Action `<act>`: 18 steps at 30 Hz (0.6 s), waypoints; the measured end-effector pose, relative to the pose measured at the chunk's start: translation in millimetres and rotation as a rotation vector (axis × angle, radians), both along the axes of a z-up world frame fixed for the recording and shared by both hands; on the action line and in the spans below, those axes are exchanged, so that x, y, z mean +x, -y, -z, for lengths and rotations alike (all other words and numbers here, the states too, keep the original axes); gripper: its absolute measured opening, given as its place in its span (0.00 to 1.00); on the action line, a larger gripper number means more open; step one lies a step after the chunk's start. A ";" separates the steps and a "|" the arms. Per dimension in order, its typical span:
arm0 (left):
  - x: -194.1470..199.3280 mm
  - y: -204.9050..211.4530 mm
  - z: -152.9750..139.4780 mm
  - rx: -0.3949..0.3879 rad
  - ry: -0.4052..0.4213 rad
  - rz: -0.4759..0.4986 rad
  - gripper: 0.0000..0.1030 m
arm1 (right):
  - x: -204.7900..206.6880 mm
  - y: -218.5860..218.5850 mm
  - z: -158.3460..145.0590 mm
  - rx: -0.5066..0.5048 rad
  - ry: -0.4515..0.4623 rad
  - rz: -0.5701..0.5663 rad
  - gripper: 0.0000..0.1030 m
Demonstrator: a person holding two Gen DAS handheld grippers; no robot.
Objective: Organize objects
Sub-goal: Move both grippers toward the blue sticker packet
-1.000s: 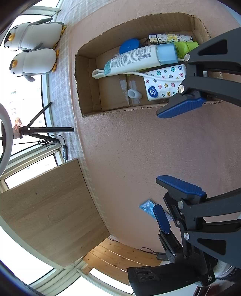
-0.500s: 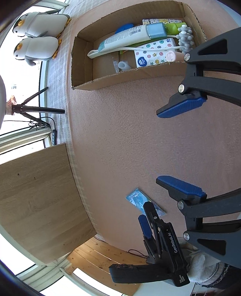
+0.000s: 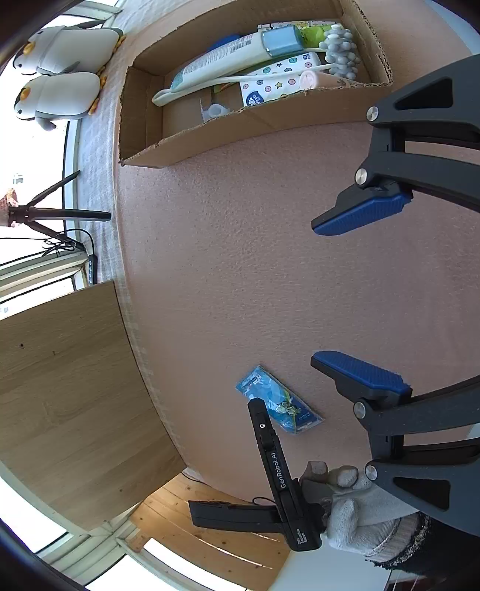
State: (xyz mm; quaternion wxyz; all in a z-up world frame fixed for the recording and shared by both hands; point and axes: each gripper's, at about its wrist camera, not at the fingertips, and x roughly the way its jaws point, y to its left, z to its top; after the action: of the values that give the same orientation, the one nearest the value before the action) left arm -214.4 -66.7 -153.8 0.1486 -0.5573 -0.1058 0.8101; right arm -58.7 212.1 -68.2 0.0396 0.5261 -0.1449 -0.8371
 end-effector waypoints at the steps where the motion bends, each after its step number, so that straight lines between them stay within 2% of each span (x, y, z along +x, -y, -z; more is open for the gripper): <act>1: -1.8 0.4 2.8 0.002 0.004 0.003 0.64 | 0.4 0.1 0.3 0.001 0.002 0.001 0.60; 3: -3.3 0.9 8.1 0.010 0.013 0.010 0.59 | 1.4 -0.2 0.5 0.002 0.005 0.003 0.60; 5: -1.7 1.7 8.9 0.003 -0.003 0.007 0.47 | 2.2 -1.5 0.6 0.004 0.007 0.007 0.60; 11: 6.5 -5.5 12.7 -0.007 -0.017 0.019 0.32 | 1.5 -4.7 2.4 -0.001 0.014 0.008 0.60; 18: 37.2 -17.1 13.5 0.013 -0.031 0.005 0.27 | 0.1 0.8 8.2 -0.011 0.030 -0.025 0.60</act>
State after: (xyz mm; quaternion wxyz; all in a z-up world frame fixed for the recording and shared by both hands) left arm -177.2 -49.6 -167.3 0.1556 -0.5438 -0.1072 0.8177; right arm -58.6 211.3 -76.4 0.0507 0.5400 -0.1433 -0.8278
